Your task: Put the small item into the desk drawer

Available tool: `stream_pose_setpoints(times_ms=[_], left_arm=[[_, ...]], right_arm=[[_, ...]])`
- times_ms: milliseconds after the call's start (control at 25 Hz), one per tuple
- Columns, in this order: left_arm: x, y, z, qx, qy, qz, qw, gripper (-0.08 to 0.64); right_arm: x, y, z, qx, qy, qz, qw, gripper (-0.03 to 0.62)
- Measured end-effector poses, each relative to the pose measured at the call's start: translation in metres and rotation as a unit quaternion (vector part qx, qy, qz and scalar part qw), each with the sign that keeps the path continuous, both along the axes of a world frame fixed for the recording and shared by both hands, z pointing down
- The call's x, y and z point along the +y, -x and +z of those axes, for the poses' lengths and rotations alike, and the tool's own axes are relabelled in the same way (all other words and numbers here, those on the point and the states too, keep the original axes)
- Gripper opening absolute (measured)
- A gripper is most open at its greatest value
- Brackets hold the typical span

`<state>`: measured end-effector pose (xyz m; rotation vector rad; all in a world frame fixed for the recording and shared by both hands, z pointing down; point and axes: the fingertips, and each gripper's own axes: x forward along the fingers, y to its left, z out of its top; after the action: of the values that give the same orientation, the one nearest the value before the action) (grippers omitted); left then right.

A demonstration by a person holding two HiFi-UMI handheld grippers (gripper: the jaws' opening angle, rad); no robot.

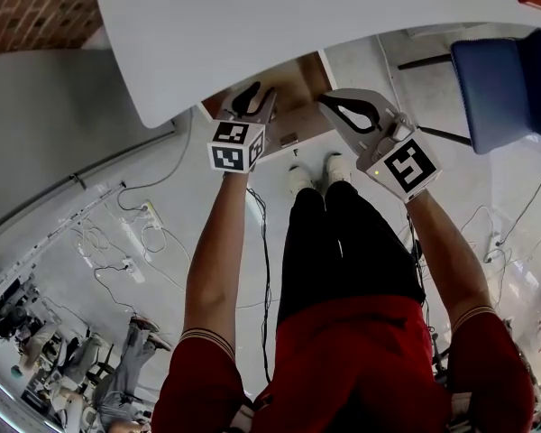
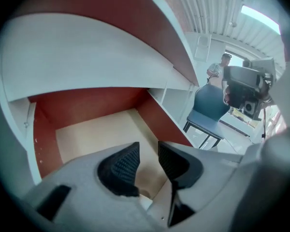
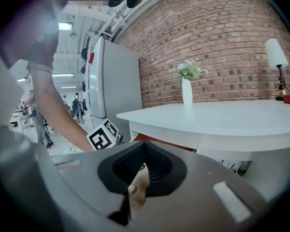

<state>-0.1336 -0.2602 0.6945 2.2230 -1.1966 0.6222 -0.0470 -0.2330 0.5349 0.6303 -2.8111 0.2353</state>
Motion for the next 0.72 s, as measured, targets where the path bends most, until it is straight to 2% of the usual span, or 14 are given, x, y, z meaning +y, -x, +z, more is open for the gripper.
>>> stream_pose_setpoints(times_ms=[160,320,520,720], left_arm=[[0.007,-0.005,-0.026,-0.004,-0.031,0.003,0.9995,0.07],[0.016,-0.012,-0.069,0.017,-0.074,-0.003,0.9971,0.0],[0.028,-0.025,-0.139,0.05,-0.123,-0.017,0.9911,0.0],[0.046,-0.042,-0.204,0.066,-0.171,-0.018,0.983,0.0]], right_arm=[[0.004,0.005,-0.008,-0.006,-0.001,0.0,1.0,0.008],[0.009,0.008,-0.022,-0.015,0.001,0.004,1.0,0.008],[0.019,0.007,-0.049,-0.025,0.003,0.005,1.0,0.008],[0.035,-0.001,-0.075,-0.034,0.015,0.02,0.999,0.008]])
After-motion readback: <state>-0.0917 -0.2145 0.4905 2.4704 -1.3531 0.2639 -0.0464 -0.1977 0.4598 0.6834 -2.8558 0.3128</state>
